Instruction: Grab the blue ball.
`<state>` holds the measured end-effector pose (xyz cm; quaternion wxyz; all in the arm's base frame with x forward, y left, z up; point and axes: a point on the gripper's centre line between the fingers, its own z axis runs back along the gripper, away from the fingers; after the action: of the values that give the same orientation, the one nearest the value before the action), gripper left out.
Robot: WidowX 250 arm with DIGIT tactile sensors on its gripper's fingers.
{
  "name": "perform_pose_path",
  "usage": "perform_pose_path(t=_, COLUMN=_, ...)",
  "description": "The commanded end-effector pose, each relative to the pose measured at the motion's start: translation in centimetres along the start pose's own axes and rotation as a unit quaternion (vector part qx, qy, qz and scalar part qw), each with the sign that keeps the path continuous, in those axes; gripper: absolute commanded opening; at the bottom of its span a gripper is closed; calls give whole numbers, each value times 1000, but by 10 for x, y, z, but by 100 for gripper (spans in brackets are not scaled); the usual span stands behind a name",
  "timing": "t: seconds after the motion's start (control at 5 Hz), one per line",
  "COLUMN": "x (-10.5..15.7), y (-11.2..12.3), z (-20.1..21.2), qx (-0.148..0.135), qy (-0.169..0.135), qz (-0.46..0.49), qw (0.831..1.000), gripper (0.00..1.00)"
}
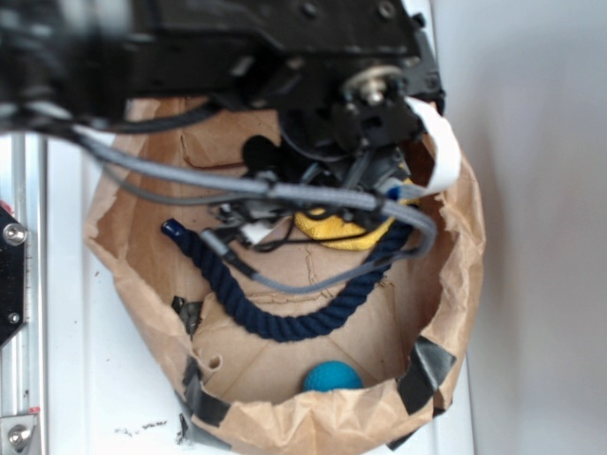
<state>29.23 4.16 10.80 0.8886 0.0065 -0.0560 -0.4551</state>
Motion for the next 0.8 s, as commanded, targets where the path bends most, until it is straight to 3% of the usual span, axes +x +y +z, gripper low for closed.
perform_pose_path(t=0.0, x=52, y=-46, z=-3, qx=15, qy=-48, qz=-116, qw=992, gripper=100)
perform_pose_path(t=0.2, x=68, y=-55, z=6, qx=10, qy=-72, qz=-122, qw=990, gripper=100)
perform_pose_path(t=0.4, x=86, y=-52, z=13, qx=20, qy=-114, qz=-115, qw=987, gripper=100)
perform_pose_path(t=0.6, x=93, y=-49, z=13, qx=11, qy=-155, qz=-101, qw=983, gripper=100)
